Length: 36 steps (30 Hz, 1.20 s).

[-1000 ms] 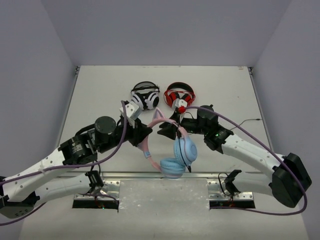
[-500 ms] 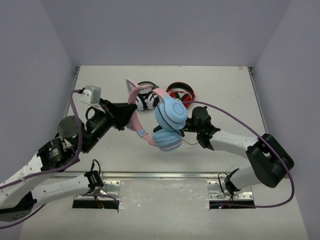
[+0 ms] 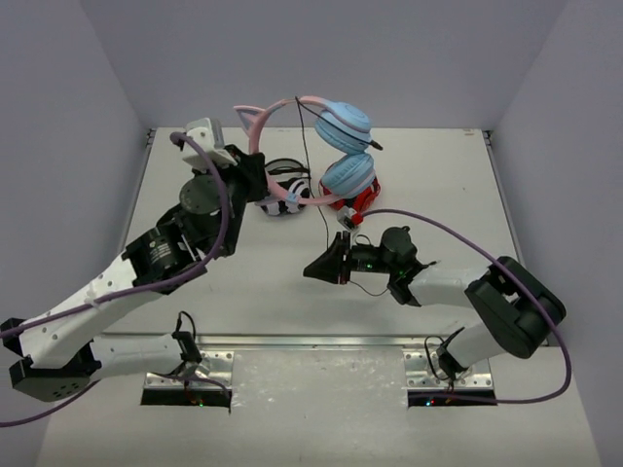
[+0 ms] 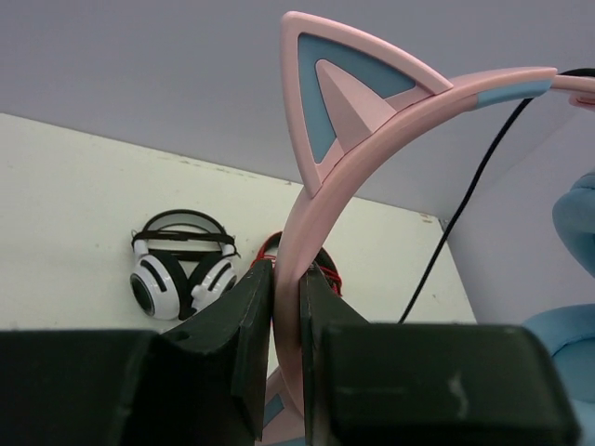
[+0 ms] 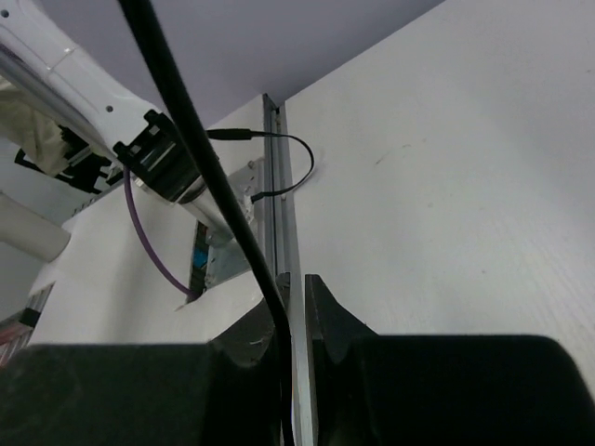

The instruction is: Wrap the headphones

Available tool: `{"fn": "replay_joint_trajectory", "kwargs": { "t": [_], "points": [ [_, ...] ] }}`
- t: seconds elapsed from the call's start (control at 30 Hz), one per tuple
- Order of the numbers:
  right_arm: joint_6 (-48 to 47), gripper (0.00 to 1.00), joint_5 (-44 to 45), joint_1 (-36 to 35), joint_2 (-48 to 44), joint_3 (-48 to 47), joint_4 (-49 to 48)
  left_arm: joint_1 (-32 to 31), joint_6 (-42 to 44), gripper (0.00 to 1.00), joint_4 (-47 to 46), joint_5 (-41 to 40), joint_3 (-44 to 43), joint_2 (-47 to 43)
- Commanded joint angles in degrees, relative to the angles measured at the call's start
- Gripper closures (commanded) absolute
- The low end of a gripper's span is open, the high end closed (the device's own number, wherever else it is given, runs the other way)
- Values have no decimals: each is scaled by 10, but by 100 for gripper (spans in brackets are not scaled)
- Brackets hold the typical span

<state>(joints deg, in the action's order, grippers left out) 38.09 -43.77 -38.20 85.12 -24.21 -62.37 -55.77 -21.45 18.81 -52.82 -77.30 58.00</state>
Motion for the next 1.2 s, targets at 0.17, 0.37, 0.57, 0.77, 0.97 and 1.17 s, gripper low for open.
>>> {"fn": "replay_joint_trajectory", "kwargs": {
  "t": [0.17,0.37,0.57,0.77,0.97,1.17],
  "points": [
    [-20,99,15,-14,-98,40,35,101,-59,100,-15,7,-82,75],
    [-92,98,76,-54,-182,48,208,145,-107,100,-18,-2,-80,123],
    [-180,98,162,-114,-257,-29,431,145,-146,100,14,-90,-74,164],
    [-220,99,213,-137,-257,-101,549,152,-228,100,48,-65,-33,164],
    [-231,99,204,-166,-212,-131,567,186,-250,100,71,-22,-65,185],
    [-255,99,237,-198,-213,-173,612,205,-231,100,76,-57,-37,205]
  ]
}}
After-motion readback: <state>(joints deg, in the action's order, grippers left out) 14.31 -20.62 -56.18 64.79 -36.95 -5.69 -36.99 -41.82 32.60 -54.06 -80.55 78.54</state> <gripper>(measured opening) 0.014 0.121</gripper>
